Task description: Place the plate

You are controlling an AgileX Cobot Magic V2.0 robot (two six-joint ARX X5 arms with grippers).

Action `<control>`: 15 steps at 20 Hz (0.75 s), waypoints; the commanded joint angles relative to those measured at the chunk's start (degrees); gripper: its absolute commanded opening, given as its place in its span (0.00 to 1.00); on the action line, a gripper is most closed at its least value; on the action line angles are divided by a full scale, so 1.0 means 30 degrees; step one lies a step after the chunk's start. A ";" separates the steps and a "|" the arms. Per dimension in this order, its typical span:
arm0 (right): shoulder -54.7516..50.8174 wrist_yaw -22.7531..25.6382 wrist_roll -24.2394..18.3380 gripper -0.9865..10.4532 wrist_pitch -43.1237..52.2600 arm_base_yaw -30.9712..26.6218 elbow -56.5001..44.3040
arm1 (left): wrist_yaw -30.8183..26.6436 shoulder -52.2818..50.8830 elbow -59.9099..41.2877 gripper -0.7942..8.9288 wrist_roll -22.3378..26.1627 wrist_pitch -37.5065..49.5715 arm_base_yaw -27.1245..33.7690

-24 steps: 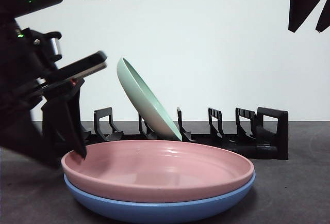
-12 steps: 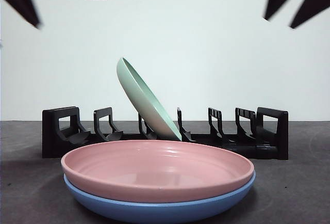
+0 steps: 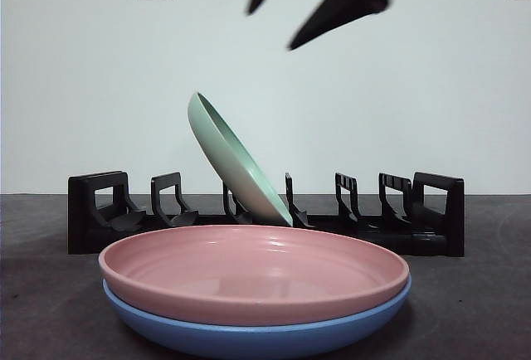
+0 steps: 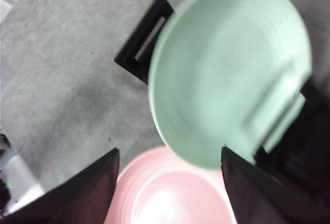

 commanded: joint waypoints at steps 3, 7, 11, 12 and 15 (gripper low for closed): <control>0.2543 0.3446 -0.1996 0.32 0.0685 0.2229 0.2244 | -0.0576 0.0029 0.0342 0.43 0.0211 0.0204 0.0007; 0.4036 0.4422 -0.2091 0.32 0.1166 0.3126 0.2302 | -0.0605 0.0029 0.0342 0.43 0.0204 0.0211 0.0007; 0.5056 0.4707 -0.2091 0.32 0.1239 0.3512 0.2302 | -0.1086 0.0029 0.0342 0.43 0.0204 0.0255 0.0007; 0.5268 0.4750 -0.2084 0.32 0.1246 0.3526 0.2302 | -0.1137 0.0029 0.0342 0.43 0.0204 0.0277 0.0007; 0.5646 0.4823 -0.2084 0.23 0.1158 0.3636 0.2302 | -0.1151 0.0029 0.0342 0.43 0.0211 0.0350 0.0007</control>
